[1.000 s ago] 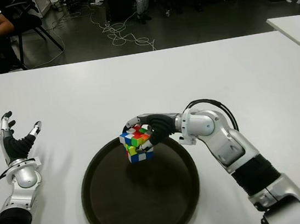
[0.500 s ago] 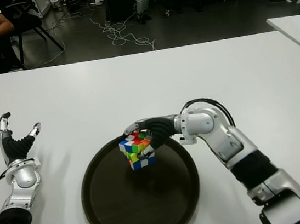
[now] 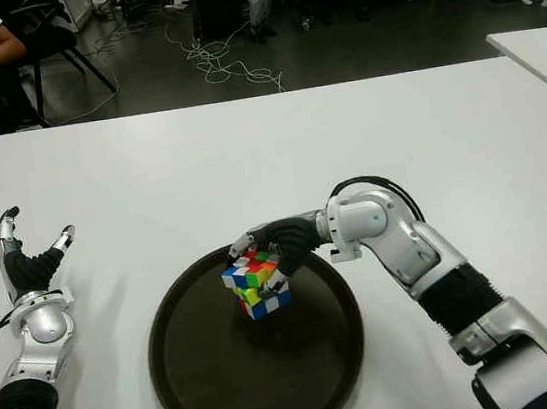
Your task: Pick up the Rubik's Cube and put it in the plate
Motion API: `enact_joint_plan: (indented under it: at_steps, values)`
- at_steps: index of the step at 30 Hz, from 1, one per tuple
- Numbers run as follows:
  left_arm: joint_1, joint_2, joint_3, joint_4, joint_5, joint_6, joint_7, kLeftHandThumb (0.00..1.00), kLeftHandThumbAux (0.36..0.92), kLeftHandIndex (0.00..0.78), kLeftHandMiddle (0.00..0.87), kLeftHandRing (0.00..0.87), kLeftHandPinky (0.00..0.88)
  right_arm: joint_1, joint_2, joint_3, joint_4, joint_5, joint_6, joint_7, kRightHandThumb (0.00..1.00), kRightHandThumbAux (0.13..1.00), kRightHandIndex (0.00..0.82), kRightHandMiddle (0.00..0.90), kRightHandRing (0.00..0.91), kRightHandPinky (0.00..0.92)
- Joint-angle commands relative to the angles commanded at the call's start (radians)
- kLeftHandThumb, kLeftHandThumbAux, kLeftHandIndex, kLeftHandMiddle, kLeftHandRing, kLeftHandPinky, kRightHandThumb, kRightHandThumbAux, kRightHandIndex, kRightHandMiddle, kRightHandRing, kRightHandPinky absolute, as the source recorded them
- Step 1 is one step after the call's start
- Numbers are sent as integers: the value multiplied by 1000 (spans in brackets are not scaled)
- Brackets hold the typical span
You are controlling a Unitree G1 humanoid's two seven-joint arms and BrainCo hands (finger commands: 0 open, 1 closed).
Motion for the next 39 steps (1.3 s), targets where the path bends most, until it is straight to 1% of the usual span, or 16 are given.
enact_joint_plan:
  at_steps: [5, 11, 12, 13, 16, 17, 18, 19, 20, 21, 23, 25, 26, 28, 31, 39]
  values:
    - [-1, 0, 1, 0, -2, 0, 0, 0, 748, 37, 41, 27, 26, 6, -4, -1, 0, -30, -46, -37, 692, 729, 438, 839, 855, 854]
    - [1, -1, 2, -5, -2, 6, 1, 0, 759, 31, 39, 25, 19, 17, -10, -9, -2, -57, -95, -85, 688, 730, 437, 821, 836, 825]
    - [1, -1, 2, -6, -2, 7, 1, 0, 764, 29, 39, 22, 15, 21, -11, -11, -5, -66, -102, -99, 684, 730, 434, 770, 786, 752]
    - [1, -2, 2, -7, -2, 8, 1, 0, 767, 28, 38, 20, 13, 27, -9, -15, -8, -76, -110, -123, 681, 730, 432, 737, 753, 705]
    - [1, -3, 3, -7, -5, 10, -1, 0, 760, 27, 31, 14, 12, 37, -4, -25, -9, -84, -121, -161, 676, 729, 425, 634, 648, 579]
    - [0, -3, 4, -6, -6, 11, -2, 0, 759, 27, 30, 13, 11, 44, 0, -32, -7, -87, -138, -189, 676, 729, 424, 622, 636, 566]
    - [-1, -3, 5, -5, -7, 12, -3, 0, 760, 26, 26, 9, 10, 49, 3, -37, -6, -89, -150, -210, 671, 731, 416, 508, 529, 464]
    - [-1, -4, 6, -5, -9, 12, -4, 0, 761, 25, 23, 7, 9, 54, 6, -42, -2, -96, -170, -238, 669, 732, 410, 434, 459, 398]
    - [-1, -4, 7, -6, -10, 12, -5, 0, 762, 25, 22, 6, 9, 57, 7, -44, 2, -101, -184, -257, 570, 713, 354, 385, 407, 348]
    - [-1, -4, 7, -6, -11, 12, -5, 0, 763, 24, 20, 4, 8, 58, 8, -45, 5, -104, -192, -267, 416, 688, 270, 312, 331, 275]
    - [-1, -5, 8, -6, -12, 10, -5, 0, 764, 23, 20, 4, 8, 59, 8, -44, 14, -119, -221, -299, 242, 660, 157, 208, 216, 166]
    - [0, -6, 9, -7, -12, 8, -5, 0, 766, 23, 21, 4, 8, 57, 4, -40, 26, -132, -251, -322, 176, 648, 106, 157, 158, 111]
    - [1, -6, 9, -8, -12, 7, -4, 0, 765, 25, 26, 10, 12, 55, 1, -38, 32, -138, -265, -330, 153, 628, 67, 100, 101, 71]
    - [1, -6, 9, -8, -13, 6, -3, 0, 764, 26, 30, 14, 16, 49, -3, -32, 46, -144, -285, -336, 148, 597, 34, 51, 51, 36]
    - [1, -7, 10, -7, -15, 5, -5, 0, 762, 27, 34, 19, 21, 45, -6, -28, 53, -149, -287, -329, 165, 557, 11, 16, 16, 11]
    - [2, -6, 9, -7, -17, -2, -9, 0, 759, 33, 48, 34, 22, 39, -15, -20, 37, -148, -244, -276, 172, 509, 0, 0, 0, 0]
